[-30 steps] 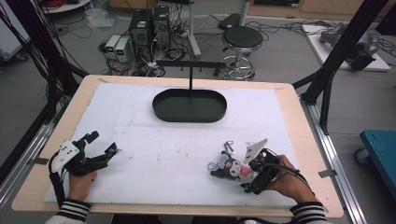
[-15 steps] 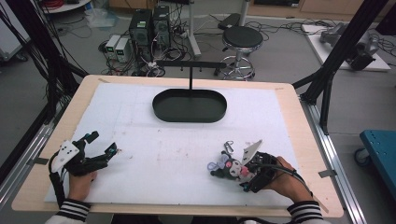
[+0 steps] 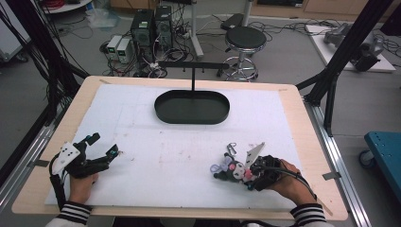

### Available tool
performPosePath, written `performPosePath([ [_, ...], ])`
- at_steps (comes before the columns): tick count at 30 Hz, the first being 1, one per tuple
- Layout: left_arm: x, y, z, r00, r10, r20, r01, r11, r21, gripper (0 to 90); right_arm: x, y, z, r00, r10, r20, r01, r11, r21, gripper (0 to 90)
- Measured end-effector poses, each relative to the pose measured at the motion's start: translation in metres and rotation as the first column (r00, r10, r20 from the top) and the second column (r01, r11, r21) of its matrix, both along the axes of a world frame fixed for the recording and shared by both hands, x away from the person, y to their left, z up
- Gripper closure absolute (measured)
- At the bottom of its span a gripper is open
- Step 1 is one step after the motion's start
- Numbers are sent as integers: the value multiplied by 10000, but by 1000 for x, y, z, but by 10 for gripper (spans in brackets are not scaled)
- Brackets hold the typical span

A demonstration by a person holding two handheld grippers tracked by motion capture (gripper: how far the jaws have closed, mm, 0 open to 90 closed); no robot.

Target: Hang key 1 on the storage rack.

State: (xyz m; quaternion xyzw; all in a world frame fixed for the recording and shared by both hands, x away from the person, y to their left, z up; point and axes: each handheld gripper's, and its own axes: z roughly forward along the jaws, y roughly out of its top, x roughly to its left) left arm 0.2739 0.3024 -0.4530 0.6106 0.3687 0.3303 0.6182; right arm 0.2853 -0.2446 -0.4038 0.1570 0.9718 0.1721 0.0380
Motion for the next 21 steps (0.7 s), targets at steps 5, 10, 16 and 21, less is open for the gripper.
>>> performPosePath([
  [5, 0, 0, 0, 10000, -5, -2, 5, 10000, 4, 137, 0, -1, 1, 10000, -26, -7, 26, 9998, 183, 537],
  [10, 0, 0, 0, 10000, -13, 5, 13, 10000, 4, 137, 1, -3, 5, 10000, -82, -27, 83, 9984, 550, 537],
  [16, 0, 0, 0, 10000, -9, 4, 9, 10000, 4, 137, 2, -8, 14, 9993, -375, 70, 359, 9873, 1546, 537],
  [21, 0, 0, 0, 10000, -22, 0, 22, 10000, 0, 137, 4, -10, 24, 9978, -564, 352, 460, 9684, 2451, 536],
])
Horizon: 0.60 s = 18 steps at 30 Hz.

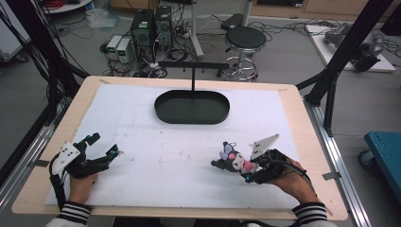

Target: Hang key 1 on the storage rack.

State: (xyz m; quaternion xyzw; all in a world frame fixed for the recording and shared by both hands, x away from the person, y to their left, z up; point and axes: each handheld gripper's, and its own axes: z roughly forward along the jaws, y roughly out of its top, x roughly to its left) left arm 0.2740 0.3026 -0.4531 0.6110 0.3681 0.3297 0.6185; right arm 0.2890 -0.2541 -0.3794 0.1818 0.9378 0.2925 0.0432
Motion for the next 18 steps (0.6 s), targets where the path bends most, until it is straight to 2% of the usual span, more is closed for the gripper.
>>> performPosePath([
  [7, 0, 0, 0, 10000, -1, 1, 1, 10000, 0, 137, 5, 2, 14, 9968, -588, 535, 525, 9923, 1123, 535],
  [10, 0, 0, 0, 10000, 3, 5, -3, 10000, -5, 137, 8, 3, 20, 9932, -974, 645, 845, 9802, 1791, 535],
  [17, 0, 0, 0, 10000, -2, -4, 2, 10000, 3, 137, 13, 7, 30, 9851, -1434, 945, 1137, 9570, 2670, 534],
  [18, 0, 0, 0, 10000, 0, -3, 0, 10000, 8, 137, 14, 8, 31, 9833, -1567, 922, 1246, 9500, 2862, 534],
])
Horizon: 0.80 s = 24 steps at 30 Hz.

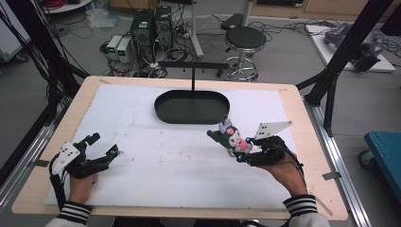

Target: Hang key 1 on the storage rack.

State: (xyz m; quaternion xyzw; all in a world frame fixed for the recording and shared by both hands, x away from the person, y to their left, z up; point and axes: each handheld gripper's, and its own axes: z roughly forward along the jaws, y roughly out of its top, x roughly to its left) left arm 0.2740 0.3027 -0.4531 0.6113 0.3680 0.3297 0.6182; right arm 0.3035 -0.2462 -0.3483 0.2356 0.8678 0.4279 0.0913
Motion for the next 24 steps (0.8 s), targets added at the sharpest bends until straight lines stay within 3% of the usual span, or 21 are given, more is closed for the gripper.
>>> performPosePath([
  [10, 0, 0, 0, 10000, -2, -11, 2, 10000, -40, 137, 13, 6, 9, 9973, -682, 289, 659, 9951, 731, 534],
  [16, 0, 0, 0, 10000, 14, -28, -14, 10000, -62, 137, 25, 14, 17, 9898, -1345, 474, 1291, 9862, 1034, 534],
  [24, 0, 0, 0, 10000, 10, -28, -10, 10000, -80, 137, 39, 29, 30, 9867, -1522, 578, 1446, 9824, 1182, 534],
])
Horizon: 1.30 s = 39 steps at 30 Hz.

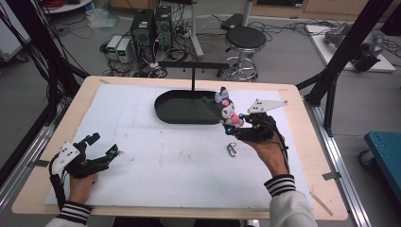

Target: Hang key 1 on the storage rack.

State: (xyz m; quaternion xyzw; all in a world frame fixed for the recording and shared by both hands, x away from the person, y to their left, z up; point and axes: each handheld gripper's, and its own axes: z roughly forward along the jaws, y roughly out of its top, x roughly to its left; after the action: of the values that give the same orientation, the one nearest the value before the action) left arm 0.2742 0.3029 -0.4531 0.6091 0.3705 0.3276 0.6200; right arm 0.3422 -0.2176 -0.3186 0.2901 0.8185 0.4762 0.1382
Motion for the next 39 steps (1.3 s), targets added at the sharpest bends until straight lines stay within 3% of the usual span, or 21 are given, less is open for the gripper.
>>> performPosePath([
  [9, 0, 0, 0, 10000, 12, 9, -12, 10000, 20, 137, 15, 15, 12, 9993, -363, -7, 363, 9993, 83, 534],
  [18, 0, -1, 0, 10000, 11, 16, -12, 10000, 67, 137, 33, 25, 16, 9941, -1085, -33, 1085, 9939, 186, 534],
  [30, -1, -1, 0, 10000, -11, 45, 10, 9999, 162, 137, 55, 46, 30, 9888, -1495, -26, 1495, 9888, 6, 534],
  [39, 0, -2, 0, 10000, -11, 38, 10, 9999, 148, 137, 68, 50, 34, 9823, -1860, -220, 1858, 9825, -120, 534],
])
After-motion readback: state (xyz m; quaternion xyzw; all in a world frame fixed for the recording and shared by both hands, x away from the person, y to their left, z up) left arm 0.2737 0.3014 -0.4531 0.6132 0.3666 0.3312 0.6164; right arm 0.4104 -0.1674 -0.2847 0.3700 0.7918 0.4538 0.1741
